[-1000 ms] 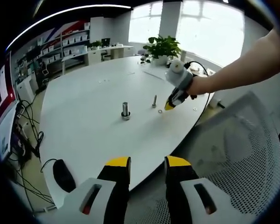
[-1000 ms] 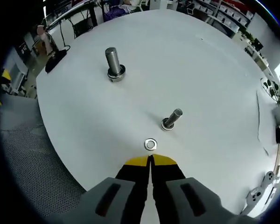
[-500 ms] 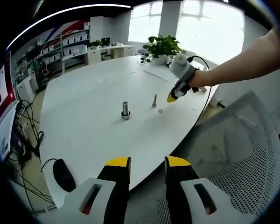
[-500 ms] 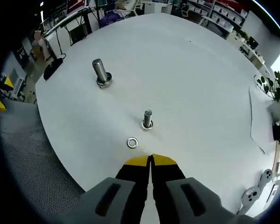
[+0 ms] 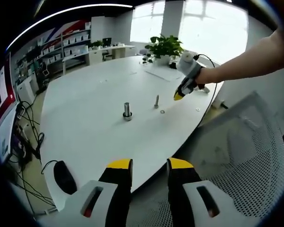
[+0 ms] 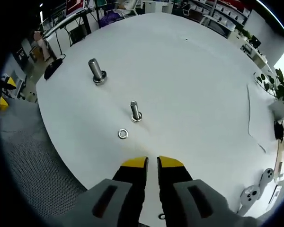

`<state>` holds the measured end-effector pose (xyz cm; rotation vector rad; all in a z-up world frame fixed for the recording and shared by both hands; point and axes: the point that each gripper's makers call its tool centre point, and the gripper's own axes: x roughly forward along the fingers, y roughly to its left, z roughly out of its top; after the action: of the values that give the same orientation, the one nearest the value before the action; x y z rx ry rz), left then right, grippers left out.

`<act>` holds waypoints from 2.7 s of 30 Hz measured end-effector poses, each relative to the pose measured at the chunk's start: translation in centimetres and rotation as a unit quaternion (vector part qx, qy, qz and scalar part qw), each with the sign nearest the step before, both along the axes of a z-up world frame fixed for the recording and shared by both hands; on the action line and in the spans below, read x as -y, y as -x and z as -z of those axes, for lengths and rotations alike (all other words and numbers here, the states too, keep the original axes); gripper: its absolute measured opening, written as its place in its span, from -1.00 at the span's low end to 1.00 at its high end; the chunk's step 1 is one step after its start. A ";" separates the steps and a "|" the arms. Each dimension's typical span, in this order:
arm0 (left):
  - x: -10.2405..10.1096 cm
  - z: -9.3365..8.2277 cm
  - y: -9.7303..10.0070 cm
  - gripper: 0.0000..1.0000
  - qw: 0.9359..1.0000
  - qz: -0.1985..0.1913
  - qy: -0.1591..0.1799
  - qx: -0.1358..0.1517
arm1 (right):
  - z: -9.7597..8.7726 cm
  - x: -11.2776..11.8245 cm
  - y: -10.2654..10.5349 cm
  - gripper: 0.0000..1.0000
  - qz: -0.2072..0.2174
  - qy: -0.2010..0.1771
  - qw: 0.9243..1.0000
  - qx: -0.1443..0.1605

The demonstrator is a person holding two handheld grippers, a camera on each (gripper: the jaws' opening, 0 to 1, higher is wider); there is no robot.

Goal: Place the washer onto the threaded stud by aligning its center hole with the stud, sliding it down to the base, and recovering from edge contact or off-axis alignment until the washer reaches the visible bottom stop.

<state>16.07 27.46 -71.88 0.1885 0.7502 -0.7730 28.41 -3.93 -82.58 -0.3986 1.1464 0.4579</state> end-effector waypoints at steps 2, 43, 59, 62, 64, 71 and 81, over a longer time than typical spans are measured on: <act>0.0 0.1 0.0 -0.46 1.000 0.001 0.000 -0.001 | 0.3 1.1 0.7 -0.67 0.011 0.002 1.000 -0.009; 0.1 0.5 0.4 -0.46 1.000 0.008 -0.009 -0.013 | 4.2 8.9 9.9 -0.50 0.010 0.038 0.991 -0.128; -0.1 0.6 0.3 -0.46 1.000 0.006 -0.012 -0.013 | 4.3 8.6 9.3 -0.67 -0.007 0.047 0.993 -0.112; -0.1 0.6 0.4 -0.46 1.000 0.005 -0.012 -0.013 | 4.3 8.5 9.4 -0.67 -0.012 0.051 0.992 -0.116; -0.1 0.6 0.4 -0.46 1.000 0.005 -0.012 -0.013 | 4.2 8.5 9.4 -0.68 -0.010 0.052 0.992 -0.115; -0.1 0.6 0.4 -0.46 1.000 0.005 -0.012 -0.013 | 4.2 8.2 9.5 -0.71 -0.018 0.062 0.992 -0.109; -0.1 0.6 0.4 -0.46 1.000 0.006 -0.012 -0.014 | 4.0 5.9 7.8 -0.73 -0.037 0.055 0.994 -0.090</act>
<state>15.69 27.59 -72.51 0.2041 0.7860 -0.7788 20.65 -9.83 -86.56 -0.5060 1.3389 0.5044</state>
